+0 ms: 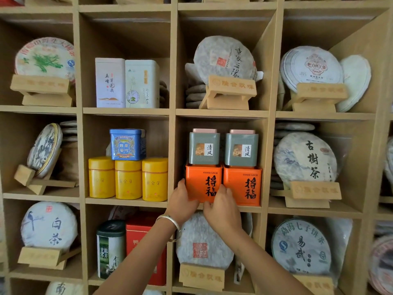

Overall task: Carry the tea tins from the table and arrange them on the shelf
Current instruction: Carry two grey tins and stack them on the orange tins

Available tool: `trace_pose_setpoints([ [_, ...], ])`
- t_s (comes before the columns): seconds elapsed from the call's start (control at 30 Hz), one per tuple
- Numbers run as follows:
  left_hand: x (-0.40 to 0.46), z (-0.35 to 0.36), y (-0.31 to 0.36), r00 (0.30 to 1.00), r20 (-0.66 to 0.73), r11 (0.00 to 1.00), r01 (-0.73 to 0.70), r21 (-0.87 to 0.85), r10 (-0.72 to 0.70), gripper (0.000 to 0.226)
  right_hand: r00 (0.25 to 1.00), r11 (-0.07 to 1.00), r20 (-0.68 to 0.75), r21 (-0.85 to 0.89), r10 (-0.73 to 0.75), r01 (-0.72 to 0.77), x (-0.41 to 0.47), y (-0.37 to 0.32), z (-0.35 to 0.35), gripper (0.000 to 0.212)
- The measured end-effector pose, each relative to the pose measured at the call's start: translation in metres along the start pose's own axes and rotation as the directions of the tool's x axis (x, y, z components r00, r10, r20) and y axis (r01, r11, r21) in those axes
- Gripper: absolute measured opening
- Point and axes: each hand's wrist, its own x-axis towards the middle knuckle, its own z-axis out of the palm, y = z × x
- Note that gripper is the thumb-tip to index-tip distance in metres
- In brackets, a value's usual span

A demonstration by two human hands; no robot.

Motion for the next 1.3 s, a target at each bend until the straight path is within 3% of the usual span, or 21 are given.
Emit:
trace_pose_setpoints([
  [0.17,0.0,0.001,-0.002,0.999,0.002,0.999,-0.044,0.013,0.044,0.053,1.0,0.998,-0.011,0.067,0.004,-0.003,-0.001,-0.001,0.002,0.028],
  [0.7,0.001,0.0,-0.009,0.997,0.001,0.997,-0.073,0.023,0.073,0.071,1.0,0.996,0.029,0.092,-0.002,-0.001,-0.006,-0.001,0.007,0.061],
  [0.9,0.003,0.002,-0.008,0.999,0.027,0.997,-0.027,0.068,0.025,0.086,0.999,0.989,0.03,0.147,0.025,-0.029,-0.005,-0.001,0.007,0.058],
  [1.1,0.003,0.0,-0.01,0.998,0.036,0.996,-0.059,0.064,0.057,0.073,0.994,0.964,0.007,0.246,0.105,-0.104,-0.001,-0.006,0.012,0.047],
  [1.3,0.002,0.001,-0.011,0.997,0.011,0.997,-0.077,0.028,0.077,0.07,0.995,0.954,0.01,0.283,0.099,-0.098,-0.002,-0.002,0.014,0.075],
])
